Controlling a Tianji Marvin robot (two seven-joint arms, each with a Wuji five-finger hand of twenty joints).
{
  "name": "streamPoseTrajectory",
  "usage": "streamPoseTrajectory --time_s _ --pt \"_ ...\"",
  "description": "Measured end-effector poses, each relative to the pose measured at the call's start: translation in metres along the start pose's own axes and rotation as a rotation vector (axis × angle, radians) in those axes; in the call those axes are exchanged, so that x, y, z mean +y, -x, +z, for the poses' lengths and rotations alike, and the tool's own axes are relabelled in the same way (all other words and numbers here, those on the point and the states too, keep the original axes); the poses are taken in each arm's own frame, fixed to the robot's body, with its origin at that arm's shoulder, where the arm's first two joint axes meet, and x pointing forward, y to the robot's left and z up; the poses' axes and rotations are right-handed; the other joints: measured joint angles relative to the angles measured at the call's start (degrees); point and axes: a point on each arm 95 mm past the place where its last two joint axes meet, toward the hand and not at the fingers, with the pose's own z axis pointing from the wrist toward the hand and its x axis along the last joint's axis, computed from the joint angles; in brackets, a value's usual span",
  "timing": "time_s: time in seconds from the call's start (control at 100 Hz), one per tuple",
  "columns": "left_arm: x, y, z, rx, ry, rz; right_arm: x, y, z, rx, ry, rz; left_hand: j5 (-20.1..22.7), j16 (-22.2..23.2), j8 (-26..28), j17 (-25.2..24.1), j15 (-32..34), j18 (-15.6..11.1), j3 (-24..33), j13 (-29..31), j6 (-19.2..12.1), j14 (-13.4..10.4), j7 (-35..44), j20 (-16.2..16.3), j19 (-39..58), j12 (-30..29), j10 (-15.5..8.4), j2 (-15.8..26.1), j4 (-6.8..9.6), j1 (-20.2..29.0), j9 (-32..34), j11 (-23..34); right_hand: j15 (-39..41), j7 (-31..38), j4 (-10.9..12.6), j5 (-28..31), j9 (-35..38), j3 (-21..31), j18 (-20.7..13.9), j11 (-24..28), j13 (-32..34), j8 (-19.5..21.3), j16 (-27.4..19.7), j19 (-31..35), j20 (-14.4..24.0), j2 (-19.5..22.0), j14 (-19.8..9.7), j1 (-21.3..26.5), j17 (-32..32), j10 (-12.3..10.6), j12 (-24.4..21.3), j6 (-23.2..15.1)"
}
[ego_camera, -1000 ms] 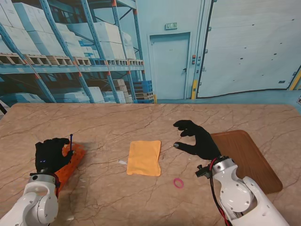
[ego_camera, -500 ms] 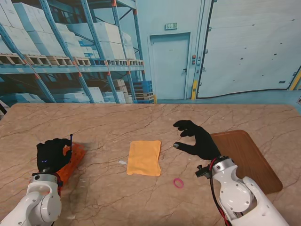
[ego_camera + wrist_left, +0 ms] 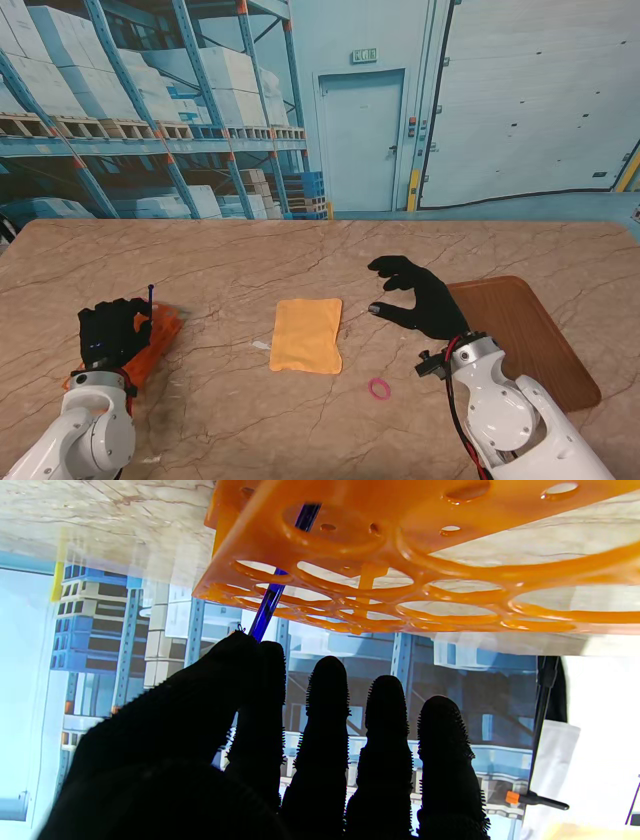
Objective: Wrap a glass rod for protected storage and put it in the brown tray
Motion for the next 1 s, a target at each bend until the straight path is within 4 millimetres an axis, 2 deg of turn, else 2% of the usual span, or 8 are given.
streamPoseTrajectory --time_s 0.14,0.27,0.38,0.42,0.58,0.73,1.0 --pt "0.0011 -0.0005 0.0007 -0.003 0.001 -0.004 0.0000 0.0000 0.0000 0.000 0.000 0.000 0.01 0.01 -0.02 0.00 0.07 0.05 -0.62 0.00 0.00 0.23 0.47 -0.03 0.57 0.54 0.00 0.00 0.00 0.34 0.07 0.00 0.00 0.00 0.00 0.00 0.00 0.00 0.00 0.00 0.00 0.00 0.00 0.00 0.00 0.00 0.00 0.00 0.00 0.00 0.00 0.00" --pt "0.0018 -0.0008 0.0016 -0.003 0.001 -0.006 -0.0002 0.0001 0.0000 0.000 -0.001 0.000 0.67 0.01 -0.52 0.01 0.18 0.36 -1.33 0.03 0.02 0.39 1.05 -0.06 0.62 1.99 0.00 0.03 0.00 0.96 3.01 -0.55 0.00 0.00 0.00 0.00 0.00 0.00 0.00 0.00 0.00 0.00 0.00 0.00 0.00 0.00 0.00 0.00 0.00 0.00 0.00 0.01" --pt "0.0021 -0.0008 0.0021 -0.004 -0.004 -0.008 -0.0003 0.0002 0.0000 -0.002 -0.001 0.000 1.73 0.02 -1.77 0.05 0.82 0.65 -2.27 0.73 1.74 0.48 1.28 -0.14 1.33 3.51 0.00 1.64 -0.16 2.36 4.29 -1.37 0.00 0.00 0.00 0.00 0.00 0.00 0.00 0.00 0.00 0.00 0.00 0.00 0.00 0.00 0.00 0.00 0.00 0.00 0.00 0.01" --pt "0.0022 -0.0008 0.0023 -0.005 -0.007 -0.009 -0.0003 0.0002 0.0000 -0.002 -0.001 -0.001 2.22 0.02 -1.79 0.06 0.82 0.66 -2.35 0.73 2.15 0.49 1.31 -0.15 1.37 3.61 0.00 1.64 -0.75 2.92 4.50 -1.74 0.00 0.00 0.00 0.00 0.00 0.01 0.00 0.00 0.00 0.00 0.00 0.00 0.00 0.00 0.00 0.00 0.00 0.00 0.00 0.01" --pt "0.0023 -0.0010 0.0029 -0.005 -0.012 -0.014 -0.0002 0.0002 0.0000 -0.002 0.001 -0.001 3.13 0.02 -1.82 0.76 1.47 1.15 -2.93 1.72 3.44 0.92 1.59 -0.16 1.92 4.09 0.00 1.64 -0.94 3.87 7.03 -1.85 0.00 0.00 0.00 0.00 0.00 0.01 0.00 0.00 0.00 0.00 0.00 0.00 0.00 0.00 0.00 0.00 0.00 0.00 0.00 0.01" --pt "0.0018 -0.0018 0.0034 0.002 -0.014 -0.013 -0.0002 0.0003 0.0000 -0.003 0.001 -0.002 3.82 0.03 -1.89 2.50 2.44 2.05 -3.51 4.42 4.32 1.12 2.59 -0.17 2.97 4.11 0.42 1.64 -1.06 4.46 10.06 -1.85 0.00 0.00 0.00 0.00 0.00 0.01 0.00 0.00 0.00 0.00 0.00 0.00 0.00 0.00 0.01 0.00 0.00 0.00 0.00 0.01" --pt "-0.0004 -0.0055 0.0041 0.031 -0.014 0.013 -0.0002 0.0002 0.0001 -0.004 0.001 -0.002 3.87 0.04 -1.82 3.77 3.53 2.83 -3.52 5.96 5.35 1.74 4.11 -0.16 4.36 4.10 1.14 1.64 -1.10 4.54 10.80 -1.85 0.01 0.00 0.00 0.00 0.00 0.01 0.00 0.00 0.00 0.00 0.00 0.00 0.00 0.00 0.01 0.00 0.00 0.01 0.00 0.01"
